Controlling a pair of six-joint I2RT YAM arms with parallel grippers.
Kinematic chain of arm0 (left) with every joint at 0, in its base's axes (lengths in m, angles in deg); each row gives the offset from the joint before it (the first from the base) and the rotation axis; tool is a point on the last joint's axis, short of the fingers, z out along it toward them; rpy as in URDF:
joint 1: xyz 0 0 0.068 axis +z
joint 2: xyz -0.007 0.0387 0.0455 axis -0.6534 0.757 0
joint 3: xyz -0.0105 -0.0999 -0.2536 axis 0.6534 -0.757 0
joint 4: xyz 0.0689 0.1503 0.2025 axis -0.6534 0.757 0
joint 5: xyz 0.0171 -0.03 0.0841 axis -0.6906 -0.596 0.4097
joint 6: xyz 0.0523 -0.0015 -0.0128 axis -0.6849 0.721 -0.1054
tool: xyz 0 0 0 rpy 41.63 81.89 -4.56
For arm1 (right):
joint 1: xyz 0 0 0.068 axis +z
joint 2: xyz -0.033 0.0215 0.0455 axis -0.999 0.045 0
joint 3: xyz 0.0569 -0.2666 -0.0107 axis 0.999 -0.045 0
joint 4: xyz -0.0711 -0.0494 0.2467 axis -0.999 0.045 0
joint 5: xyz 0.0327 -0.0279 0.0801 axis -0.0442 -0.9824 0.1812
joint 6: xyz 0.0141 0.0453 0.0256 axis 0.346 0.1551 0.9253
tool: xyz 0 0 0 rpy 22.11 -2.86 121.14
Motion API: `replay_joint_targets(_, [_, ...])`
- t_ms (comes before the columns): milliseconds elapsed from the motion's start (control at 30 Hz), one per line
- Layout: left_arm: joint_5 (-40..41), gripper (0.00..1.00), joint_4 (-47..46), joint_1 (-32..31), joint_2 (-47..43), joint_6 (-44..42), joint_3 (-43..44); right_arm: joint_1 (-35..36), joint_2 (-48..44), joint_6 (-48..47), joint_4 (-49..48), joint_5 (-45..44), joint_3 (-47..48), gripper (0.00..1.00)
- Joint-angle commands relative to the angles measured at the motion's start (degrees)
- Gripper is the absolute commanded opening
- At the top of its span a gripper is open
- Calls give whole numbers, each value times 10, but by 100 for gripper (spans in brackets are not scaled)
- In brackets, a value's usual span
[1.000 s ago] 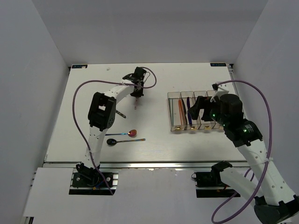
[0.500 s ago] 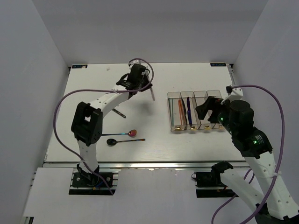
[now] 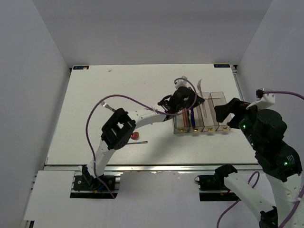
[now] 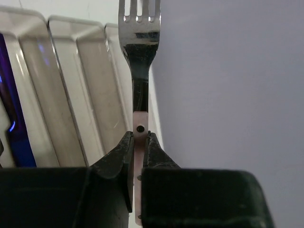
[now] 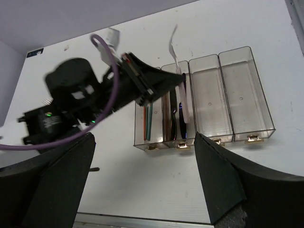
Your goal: Sort the eating utensils into containers
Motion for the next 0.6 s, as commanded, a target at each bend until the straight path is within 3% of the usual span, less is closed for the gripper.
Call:
replay_joint_targets(0, [-2,0,-70,-12,18,14,21,0,-13,-9,41,-31,35,89])
replay_joint_targets(133, [9,0,-59,-28,57,-13,67,0,-18,-17,60,-32,57,89])
replay_joint_targets(367, [11,0,-106,-39,89,3,61,0,-25,-22,62,-24,60,89])
replay_joint_targets(567, [15,20,-87,-44,100,4,82,0,-28,-26,61,-29,60,89])
